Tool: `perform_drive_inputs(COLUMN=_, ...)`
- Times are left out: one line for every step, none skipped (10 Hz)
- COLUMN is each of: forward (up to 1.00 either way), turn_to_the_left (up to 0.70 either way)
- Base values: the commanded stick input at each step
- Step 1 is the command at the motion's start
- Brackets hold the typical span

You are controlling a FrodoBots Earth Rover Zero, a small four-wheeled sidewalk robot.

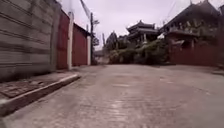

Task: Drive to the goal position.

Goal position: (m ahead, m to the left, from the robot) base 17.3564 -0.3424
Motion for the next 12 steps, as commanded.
perform_drive_inputs(forward=1.0, turn_to_the_left=0.0)
perform_drive_inputs(forward=1.0, turn_to_the_left=0.0)
perform_drive_inputs(forward=1.0, turn_to_the_left=0.0)
perform_drive_inputs(forward=1.0, turn_to_the_left=0.0)
perform_drive_inputs(forward=1.0, turn_to_the_left=0.0)
perform_drive_inputs(forward=1.0, turn_to_the_left=0.0)
perform_drive_inputs(forward=1.0, turn_to_the_left=0.0)
perform_drive_inputs(forward=1.0, turn_to_the_left=0.0)
perform_drive_inputs(forward=1.0, turn_to_the_left=0.0)
perform_drive_inputs(forward=1.0, turn_to_the_left=0.0)
perform_drive_inputs(forward=1.0, turn_to_the_left=0.0)
perform_drive_inputs(forward=1.0, turn_to_the_left=0.0)
